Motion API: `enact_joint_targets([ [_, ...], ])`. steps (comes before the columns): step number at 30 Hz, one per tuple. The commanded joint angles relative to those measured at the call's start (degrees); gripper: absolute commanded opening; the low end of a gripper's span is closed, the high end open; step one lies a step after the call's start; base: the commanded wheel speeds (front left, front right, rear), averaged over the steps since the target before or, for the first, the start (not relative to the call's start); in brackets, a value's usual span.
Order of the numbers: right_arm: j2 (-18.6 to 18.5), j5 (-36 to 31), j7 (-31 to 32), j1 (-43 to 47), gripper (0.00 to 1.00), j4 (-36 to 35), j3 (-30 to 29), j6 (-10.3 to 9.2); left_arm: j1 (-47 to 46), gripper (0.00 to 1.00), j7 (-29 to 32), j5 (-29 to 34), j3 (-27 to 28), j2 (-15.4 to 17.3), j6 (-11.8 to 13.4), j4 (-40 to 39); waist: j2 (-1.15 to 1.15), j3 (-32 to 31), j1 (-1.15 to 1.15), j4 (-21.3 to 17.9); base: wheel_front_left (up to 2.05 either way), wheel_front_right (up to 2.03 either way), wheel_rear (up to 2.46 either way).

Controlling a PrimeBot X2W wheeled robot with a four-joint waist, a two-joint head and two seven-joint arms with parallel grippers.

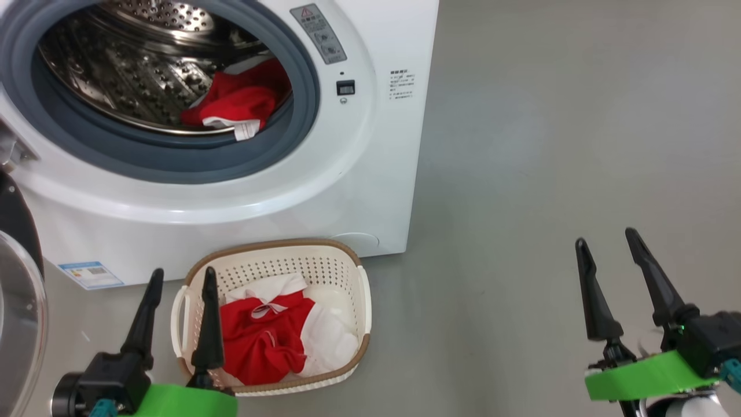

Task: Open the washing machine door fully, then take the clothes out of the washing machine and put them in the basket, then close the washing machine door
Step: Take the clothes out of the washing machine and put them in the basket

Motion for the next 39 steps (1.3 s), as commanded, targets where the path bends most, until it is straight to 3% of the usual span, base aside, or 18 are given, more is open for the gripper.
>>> enact_joint_targets([
  [1,-0.5,0.4,-0.4,0.7,1.0,-1.6,0.8,0.35,0.1,1.0,-0.5,0.5,2.0,0.5,0.5,-2.0,0.0,-0.5,0.0,-0.1,0.0,0.0,0.0],
  [39,-0.5,0.4,-0.4,4.8,1.0,-2.8,-0.1,0.35,4.0,1.0,-0.5,-1.2,-0.2,0.5,2.6,-2.0,0.0,-3.2,0.0,-0.1,0.0,0.0,0.0],
])
